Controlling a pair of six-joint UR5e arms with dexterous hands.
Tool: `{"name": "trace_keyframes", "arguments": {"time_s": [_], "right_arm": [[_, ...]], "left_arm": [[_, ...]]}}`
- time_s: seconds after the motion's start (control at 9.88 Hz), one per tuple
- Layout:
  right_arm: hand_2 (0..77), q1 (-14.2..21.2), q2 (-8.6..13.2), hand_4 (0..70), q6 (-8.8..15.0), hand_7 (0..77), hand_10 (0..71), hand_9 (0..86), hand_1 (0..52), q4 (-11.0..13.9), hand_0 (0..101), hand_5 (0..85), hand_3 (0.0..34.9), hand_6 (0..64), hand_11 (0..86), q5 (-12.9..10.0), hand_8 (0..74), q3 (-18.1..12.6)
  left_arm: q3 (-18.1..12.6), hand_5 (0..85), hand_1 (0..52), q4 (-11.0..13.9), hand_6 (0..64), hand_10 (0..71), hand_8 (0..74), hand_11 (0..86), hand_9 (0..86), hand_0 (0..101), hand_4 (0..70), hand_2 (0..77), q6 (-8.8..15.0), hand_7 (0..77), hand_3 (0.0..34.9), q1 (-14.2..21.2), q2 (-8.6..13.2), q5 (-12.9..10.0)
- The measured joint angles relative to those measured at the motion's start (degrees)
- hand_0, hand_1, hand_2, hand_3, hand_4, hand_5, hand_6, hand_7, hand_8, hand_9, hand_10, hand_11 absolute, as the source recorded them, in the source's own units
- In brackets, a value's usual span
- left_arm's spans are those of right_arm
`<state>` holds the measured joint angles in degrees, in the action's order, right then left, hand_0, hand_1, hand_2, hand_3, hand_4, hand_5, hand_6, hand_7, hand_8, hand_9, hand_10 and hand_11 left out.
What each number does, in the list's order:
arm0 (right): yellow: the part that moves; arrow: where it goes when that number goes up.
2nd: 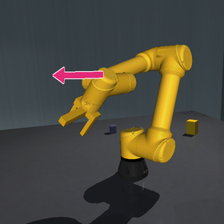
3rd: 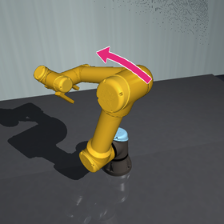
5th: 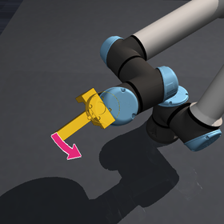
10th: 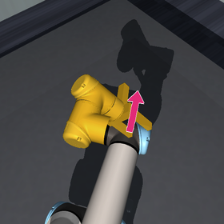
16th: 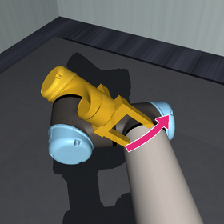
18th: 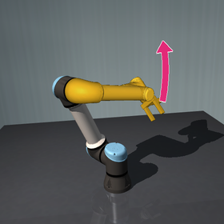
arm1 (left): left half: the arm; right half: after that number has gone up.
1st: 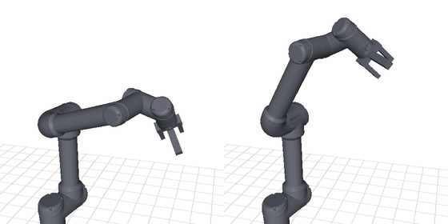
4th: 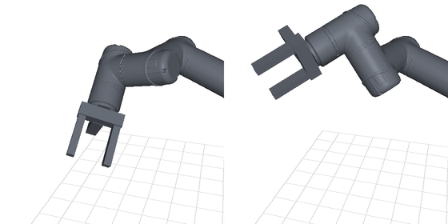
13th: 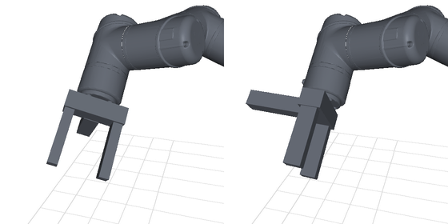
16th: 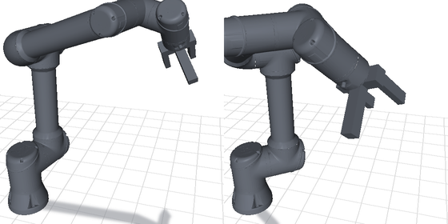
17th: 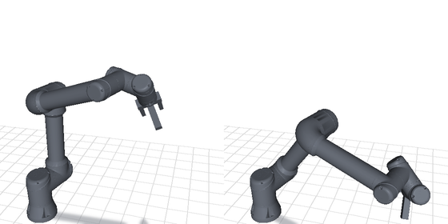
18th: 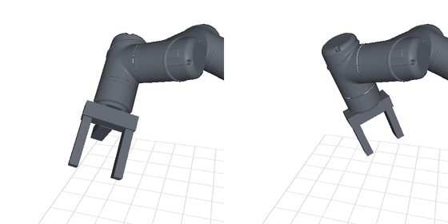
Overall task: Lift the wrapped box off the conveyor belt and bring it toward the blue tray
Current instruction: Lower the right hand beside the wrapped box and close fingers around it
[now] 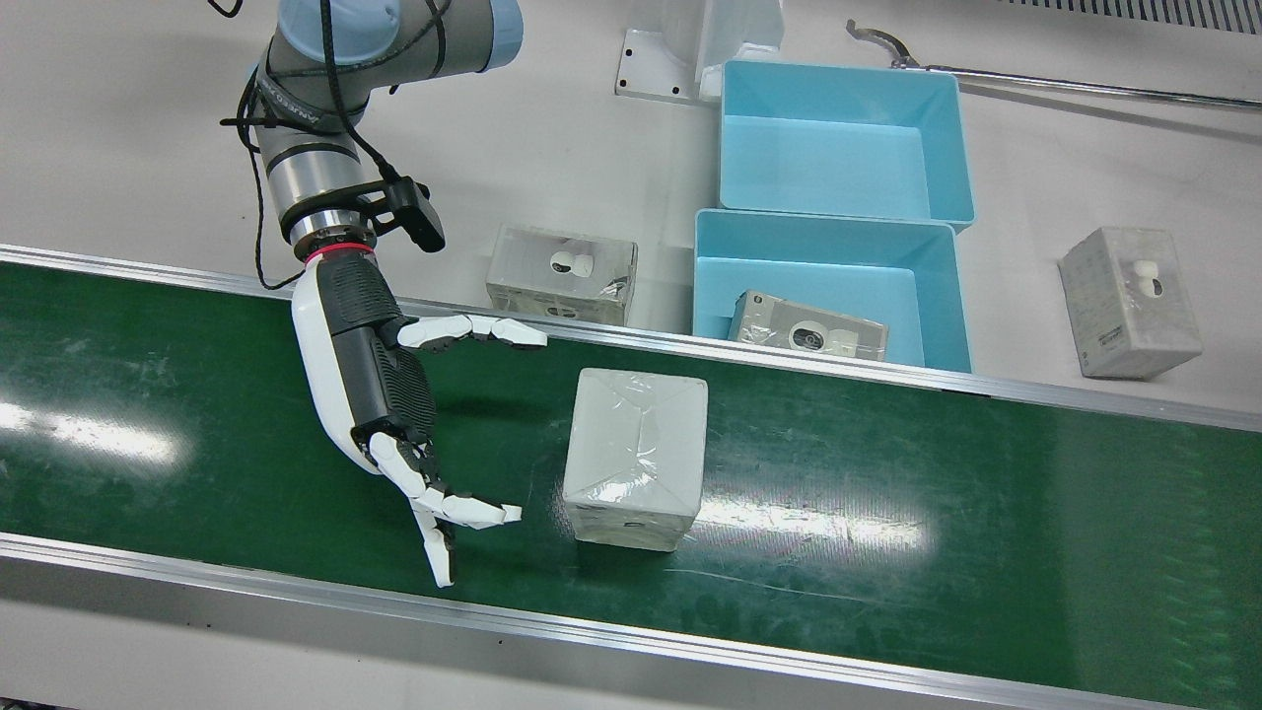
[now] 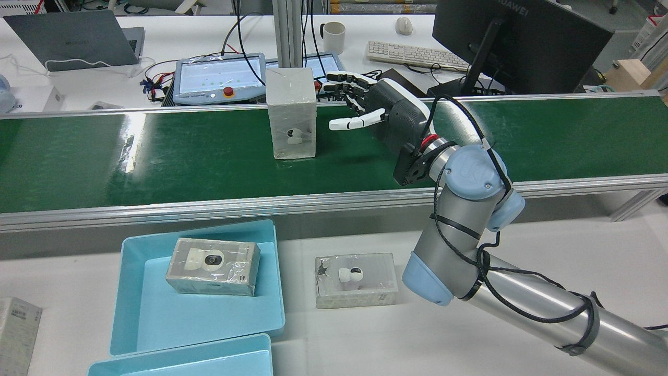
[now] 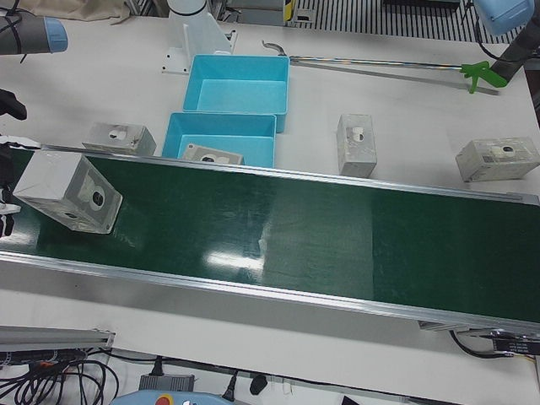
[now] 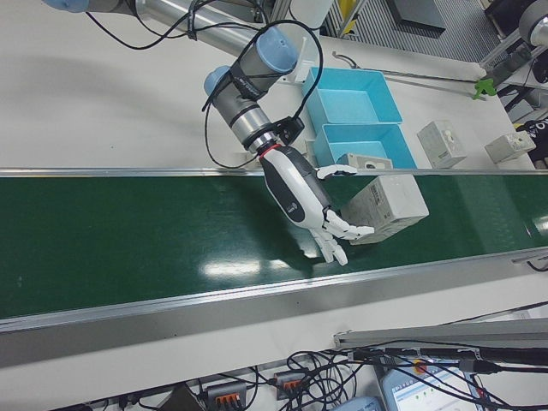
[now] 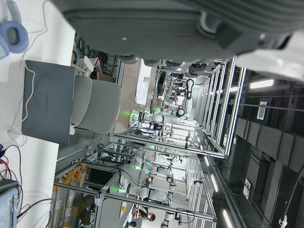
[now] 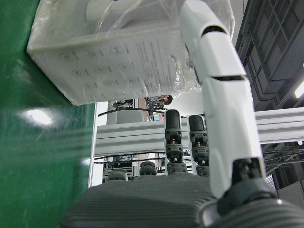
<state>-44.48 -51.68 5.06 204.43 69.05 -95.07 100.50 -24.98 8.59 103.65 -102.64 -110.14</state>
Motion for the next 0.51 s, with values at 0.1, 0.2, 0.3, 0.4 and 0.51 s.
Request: {"name": "trace_keyframes", "arguments": {"time_s": [0.1, 0.2, 0.3, 0.4, 0.51], "right_arm": [[16.9, 0.3, 1.0, 15.8, 0.2, 26.7, 0.0, 4.4, 20.7, 0.0, 53, 21.3, 7.7, 9.8, 1.6, -0.6, 0.5, 0.8], [17.5, 0.5, 1.5, 15.8, 0.2, 26.7, 0.0, 4.4, 21.8, 0.0, 53, 21.3, 7.7, 9.8, 1.6, -1.2, 0.5, 1.2], [17.5, 0.6, 1.8, 14.7, 0.3, 26.2, 0.0, 4.4, 21.8, 0.0, 53, 20.7, 9.5, 9.8, 1.6, -1.6, 0.5, 1.5], [17.5, 0.6, 2.0, 15.3, 0.3, 26.2, 0.0, 4.4, 21.8, 0.0, 53, 20.2, 11.0, 9.8, 1.6, -1.9, 0.5, 1.9], [17.5, 0.7, 2.1, 15.3, 0.4, 26.2, 0.0, 4.4, 21.8, 0.0, 53, 20.2, 11.0, 9.8, 1.6, -2.1, 0.5, 2.2]], "left_arm": [[0.0, 0.5, 0.0, 0.0, 0.0, 0.5, 0.5, 0.0, 0.0, 0, 0.0, 1.1, 0.0, 0.5, 0.0, 0.0, 0.0, 0.0], [0.0, 0.5, 0.0, 0.0, 0.0, 0.5, 0.5, 0.0, 0.0, 0, 0.0, 0.5, 0.0, 0.5, 0.0, 0.0, 0.0, 0.0], [0.0, 0.5, 0.0, 0.0, 0.0, 0.5, 0.5, 0.5, 0.0, 0, 0.0, 0.5, 0.0, 0.5, 0.0, 0.0, 0.0, 0.0], [0.0, 0.5, 0.0, 0.0, 0.0, 0.5, 0.5, 0.0, 0.0, 0, 0.0, 1.1, 0.0, 0.5, 0.0, 0.0, 0.0, 0.0], [0.0, 0.5, 0.0, 0.0, 0.0, 0.5, 0.5, 0.0, 0.0, 0, 0.0, 1.1, 0.0, 0.5, 0.0, 0.0, 0.0, 0.0]]}}
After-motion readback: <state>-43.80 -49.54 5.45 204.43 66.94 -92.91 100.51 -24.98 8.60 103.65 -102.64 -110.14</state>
